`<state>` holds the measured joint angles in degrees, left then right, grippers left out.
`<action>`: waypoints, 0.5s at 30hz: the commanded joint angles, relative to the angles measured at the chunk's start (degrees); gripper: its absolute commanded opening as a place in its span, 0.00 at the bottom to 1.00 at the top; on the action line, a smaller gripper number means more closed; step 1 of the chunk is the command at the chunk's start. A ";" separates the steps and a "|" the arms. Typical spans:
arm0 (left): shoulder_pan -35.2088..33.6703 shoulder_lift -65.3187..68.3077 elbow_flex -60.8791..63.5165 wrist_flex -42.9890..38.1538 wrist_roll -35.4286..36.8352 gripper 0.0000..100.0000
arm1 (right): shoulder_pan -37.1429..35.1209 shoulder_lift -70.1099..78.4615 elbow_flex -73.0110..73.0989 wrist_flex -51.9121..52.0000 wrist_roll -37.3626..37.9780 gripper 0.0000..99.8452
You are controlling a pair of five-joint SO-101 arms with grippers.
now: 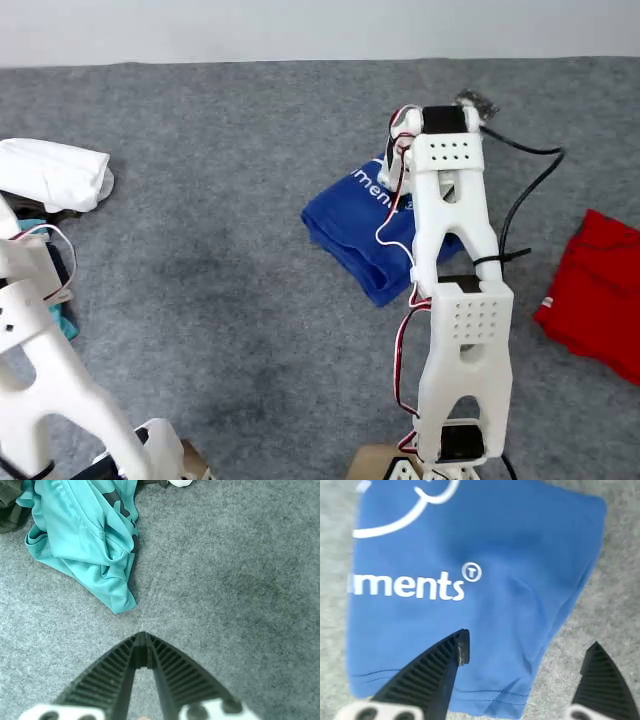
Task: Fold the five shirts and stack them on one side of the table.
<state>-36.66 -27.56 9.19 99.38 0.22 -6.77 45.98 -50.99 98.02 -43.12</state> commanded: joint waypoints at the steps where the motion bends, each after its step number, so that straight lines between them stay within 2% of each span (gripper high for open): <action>1: 0.26 -0.97 -0.22 0.18 -0.35 0.00 | -0.40 0.66 -2.55 -0.22 -0.79 0.35; 15: 0.26 -0.97 -0.22 0.18 -0.35 0.00 | 0.04 11.65 -2.73 -7.16 -2.20 0.35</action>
<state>-36.66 -27.56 9.19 99.38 0.22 -6.86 57.05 -51.08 93.19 -44.62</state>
